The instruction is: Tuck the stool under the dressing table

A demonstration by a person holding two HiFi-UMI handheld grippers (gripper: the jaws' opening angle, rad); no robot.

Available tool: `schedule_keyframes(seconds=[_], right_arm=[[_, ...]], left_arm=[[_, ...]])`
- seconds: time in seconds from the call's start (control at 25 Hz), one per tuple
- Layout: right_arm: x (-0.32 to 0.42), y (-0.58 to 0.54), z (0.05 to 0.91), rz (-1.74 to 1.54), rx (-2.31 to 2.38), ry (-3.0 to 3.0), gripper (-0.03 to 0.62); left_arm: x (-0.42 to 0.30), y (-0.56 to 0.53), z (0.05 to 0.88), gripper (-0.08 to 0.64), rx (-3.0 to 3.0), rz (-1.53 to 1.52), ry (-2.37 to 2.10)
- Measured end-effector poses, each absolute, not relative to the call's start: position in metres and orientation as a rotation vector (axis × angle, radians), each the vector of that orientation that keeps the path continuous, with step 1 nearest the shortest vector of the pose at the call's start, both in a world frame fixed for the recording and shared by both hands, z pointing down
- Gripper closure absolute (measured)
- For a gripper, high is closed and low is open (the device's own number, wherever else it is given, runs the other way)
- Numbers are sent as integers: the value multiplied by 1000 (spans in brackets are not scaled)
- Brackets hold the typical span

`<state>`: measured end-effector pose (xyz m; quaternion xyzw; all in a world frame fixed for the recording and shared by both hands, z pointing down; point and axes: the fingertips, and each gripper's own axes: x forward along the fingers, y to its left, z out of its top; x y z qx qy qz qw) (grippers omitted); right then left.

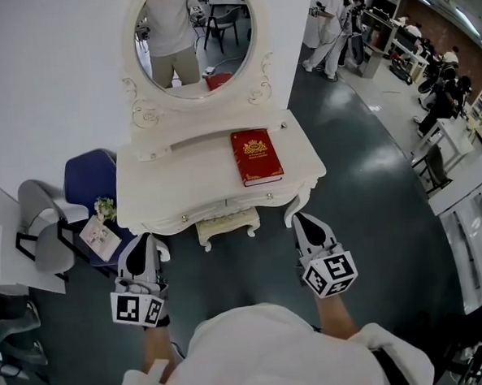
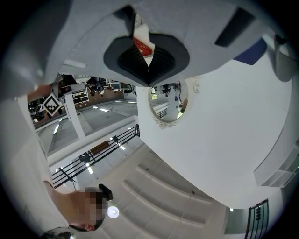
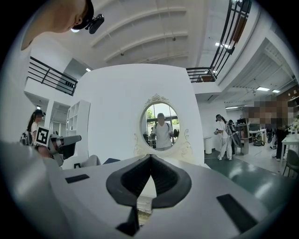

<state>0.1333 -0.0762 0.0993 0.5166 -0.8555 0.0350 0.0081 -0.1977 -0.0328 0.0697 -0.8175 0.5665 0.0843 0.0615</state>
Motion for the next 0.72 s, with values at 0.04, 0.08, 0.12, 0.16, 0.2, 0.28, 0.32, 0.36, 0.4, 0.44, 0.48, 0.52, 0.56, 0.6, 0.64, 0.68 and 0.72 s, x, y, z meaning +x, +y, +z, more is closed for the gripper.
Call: schedule_keyframes(seconds=[0.04,0.08,0.12,0.16,0.2,0.28,0.32,0.36,0.4,0.44,0.48,0.52,0.56,0.6,0.64,0.68,0.72], right_arm=[[133,-76,99,105,1610,-2675,592],[132,-77,99,102,1607,-2676,592],[132,-77,99,101,1607,-2677,592],[132,-77,99,101,1607,-2678,592],[133,-78,99,101,1608,-2679,592],[133,-79,99,101,1605,-2679,592],[133,-80,99,101,1603,-2678,592],[133,-80,99,102,1602,-2678,592],[133,-80,100,103,1601,-2680,592],[133,-80,100,103,1599,-2682,592],[133,-80,100,103,1598,-2683,592],[133,-79,100,102,1596,-2684,592],[133,-79,100,102,1594,-2685,592],[134,-79,100,103,1592,-2686,592],[134,-79,100,103,1590,-2686,592],[134,-79,100,103,1589,-2686,592],[133,-79,101,103,1588,-2687,592]], left_arm=[[-197,-33,69,544,-2471,257,1713],[-197,-33,69,544,-2470,258,1713],[-197,-33,69,545,-2469,259,1714],[-198,-33,69,544,-2468,260,1715],[-198,-34,69,543,-2467,261,1716],[-197,-35,69,544,-2466,263,1718],[-197,-35,69,543,-2466,264,1719],[-196,-35,69,544,-2466,263,1720],[-196,-35,69,544,-2466,262,1720],[-196,-35,69,545,-2466,262,1720],[-195,-35,69,545,-2466,262,1720],[-194,-34,68,545,-2465,263,1721],[-194,-34,68,545,-2465,265,1722],[-193,-33,67,545,-2465,268,1724],[-193,-33,67,543,-2466,272,1725],[-192,-34,67,544,-2467,274,1725],[-192,-34,67,544,-2468,275,1724]])
